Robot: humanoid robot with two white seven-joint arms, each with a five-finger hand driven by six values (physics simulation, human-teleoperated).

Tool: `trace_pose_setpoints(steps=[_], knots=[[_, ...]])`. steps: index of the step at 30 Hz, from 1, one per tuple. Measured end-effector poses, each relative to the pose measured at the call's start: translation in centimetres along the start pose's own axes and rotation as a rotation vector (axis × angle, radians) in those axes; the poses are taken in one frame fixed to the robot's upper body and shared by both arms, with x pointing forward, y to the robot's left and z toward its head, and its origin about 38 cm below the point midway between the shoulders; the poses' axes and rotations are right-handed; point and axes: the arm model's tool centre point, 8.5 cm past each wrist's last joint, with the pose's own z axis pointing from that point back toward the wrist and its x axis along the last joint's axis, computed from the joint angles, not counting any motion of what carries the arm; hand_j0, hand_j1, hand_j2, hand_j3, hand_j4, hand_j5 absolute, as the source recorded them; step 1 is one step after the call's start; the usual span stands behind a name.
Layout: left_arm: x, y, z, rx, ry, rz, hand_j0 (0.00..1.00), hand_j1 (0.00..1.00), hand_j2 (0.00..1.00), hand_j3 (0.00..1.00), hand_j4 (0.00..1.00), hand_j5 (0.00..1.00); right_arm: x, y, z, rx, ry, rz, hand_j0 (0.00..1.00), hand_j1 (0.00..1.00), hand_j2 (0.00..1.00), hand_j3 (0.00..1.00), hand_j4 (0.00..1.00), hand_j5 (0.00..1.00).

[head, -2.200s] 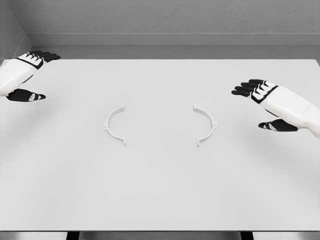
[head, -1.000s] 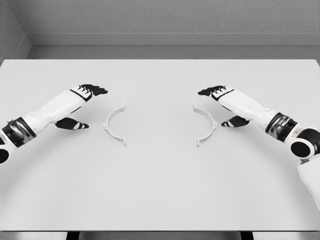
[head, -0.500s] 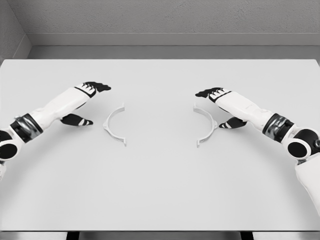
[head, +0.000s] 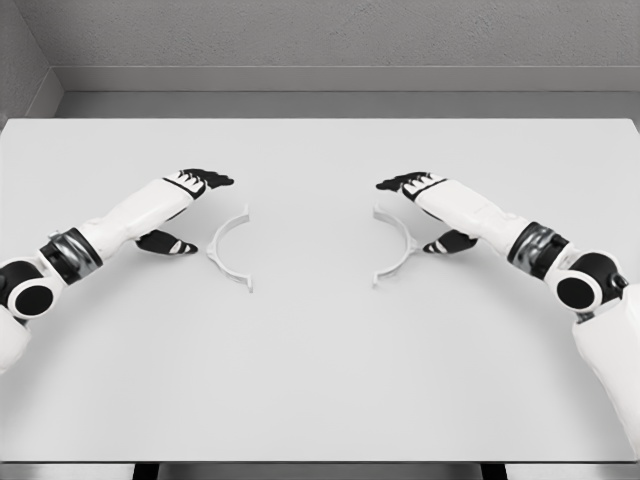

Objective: Assemble PVC drainage pipe clamps

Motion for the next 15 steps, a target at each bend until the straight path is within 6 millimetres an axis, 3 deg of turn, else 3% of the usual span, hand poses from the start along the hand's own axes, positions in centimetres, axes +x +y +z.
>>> trace_pose_setpoints(steps=[8, 15], knots=[[0.3, -0.1, -0.5, 0.007, -0.010, 0.006, 1.00, 1.00, 1.00, 1.00, 1.00, 1.00, 0.0, -0.6, -0.9, -0.008, 0.004, -0.005, 1.00, 1.00, 1.00, 1.00, 1.00, 1.00], [0.7, -0.2, -0.9, 0.013, -0.019, 0.013, 1.00, 1.00, 1.00, 1.00, 1.00, 1.00, 0.2, 0.4, -1.6, 0.006, 0.002, -0.029, 1.00, 1.00, 1.00, 1.00, 1.00, 1.00]])
